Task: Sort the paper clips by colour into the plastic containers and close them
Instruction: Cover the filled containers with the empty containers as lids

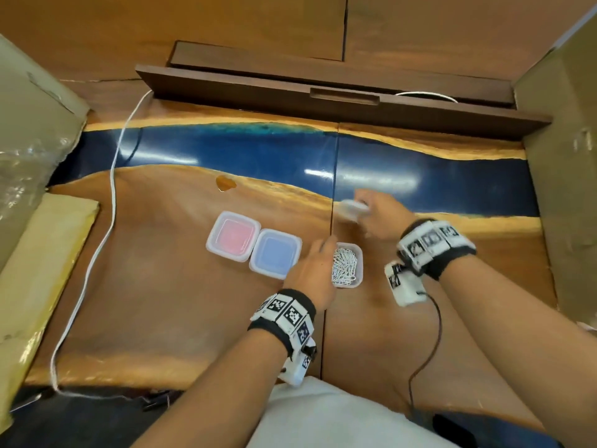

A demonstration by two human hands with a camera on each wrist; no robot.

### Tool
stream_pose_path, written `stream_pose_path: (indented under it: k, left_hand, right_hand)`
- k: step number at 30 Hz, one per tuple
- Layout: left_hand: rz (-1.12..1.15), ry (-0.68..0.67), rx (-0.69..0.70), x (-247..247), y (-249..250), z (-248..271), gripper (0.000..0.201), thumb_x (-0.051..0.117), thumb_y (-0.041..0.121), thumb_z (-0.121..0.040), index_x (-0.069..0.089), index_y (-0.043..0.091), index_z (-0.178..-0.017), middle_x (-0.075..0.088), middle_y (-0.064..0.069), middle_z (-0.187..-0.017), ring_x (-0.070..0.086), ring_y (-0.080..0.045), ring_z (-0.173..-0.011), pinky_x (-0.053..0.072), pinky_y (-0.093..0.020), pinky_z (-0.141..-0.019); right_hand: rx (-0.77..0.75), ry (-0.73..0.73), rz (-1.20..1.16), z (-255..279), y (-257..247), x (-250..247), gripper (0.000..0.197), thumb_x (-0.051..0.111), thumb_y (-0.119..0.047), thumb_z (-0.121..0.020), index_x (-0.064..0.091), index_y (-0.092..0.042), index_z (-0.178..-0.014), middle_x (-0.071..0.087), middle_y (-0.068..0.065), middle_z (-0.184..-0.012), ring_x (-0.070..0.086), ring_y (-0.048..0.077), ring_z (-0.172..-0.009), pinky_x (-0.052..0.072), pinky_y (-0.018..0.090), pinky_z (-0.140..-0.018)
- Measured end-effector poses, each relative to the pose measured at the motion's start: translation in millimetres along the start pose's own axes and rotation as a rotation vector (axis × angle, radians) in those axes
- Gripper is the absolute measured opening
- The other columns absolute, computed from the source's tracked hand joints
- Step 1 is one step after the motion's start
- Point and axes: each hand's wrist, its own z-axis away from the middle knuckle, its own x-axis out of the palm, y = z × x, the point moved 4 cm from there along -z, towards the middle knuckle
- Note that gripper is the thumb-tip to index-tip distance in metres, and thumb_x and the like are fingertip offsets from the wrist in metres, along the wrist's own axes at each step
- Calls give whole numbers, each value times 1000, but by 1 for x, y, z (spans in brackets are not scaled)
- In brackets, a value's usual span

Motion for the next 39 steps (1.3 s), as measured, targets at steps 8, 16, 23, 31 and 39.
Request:
stream_pose_path:
  k: [8,16,23,31,39]
  left_hand:
    - [305,87,11,3,-16,26,48,66,31,-72,50,39,-117,63,13,-105,62,-10,-95,53,-35,-84]
    - [454,102,93,-6,-19,41,52,69,5,-76,52,27,-119,60,10,-105,57,-6,-96,41,-4,-72]
    - [130,23,43,3,-22,45,71,51,21,-95,10,19,-153,41,-10,-143,49,-25,-124,42,-30,-100]
    - [-5,-37,0,21,-33,46,75,41,25,-98,-12,19,-151,13,-8,-158,54,-35,-118,50,-49,-91]
    - [-221,-49,2,-1,-19,53,72,43,25,-96,-2,20,-152,57,-14,-124,65,-32,-94,54,-42,-73]
  right_hand:
    - [-85,-191,-47,103,-22,64,33,72,-16,-71,42,-19,-85,26,9,-154,24,27,-139,24,35,-112]
    - [-23,-117,-23,105,-37,71,88,78,-24,-73,28,-23,-145,40,2,-141,35,21,-131,36,42,-109]
    - [41,-230,202,100,-44,86,96,66,-10,-83,0,-14,-154,2,3,-162,-4,24,-149,9,36,-120]
    - [5,5,313,100,-50,117,93,52,-38,-80,-1,-18,-153,2,2,-161,-7,28,-148,9,46,-120]
    - [68,109,340,89,-45,122,91,58,-49,-72,25,-12,-149,31,10,-151,27,34,-138,29,49,-112]
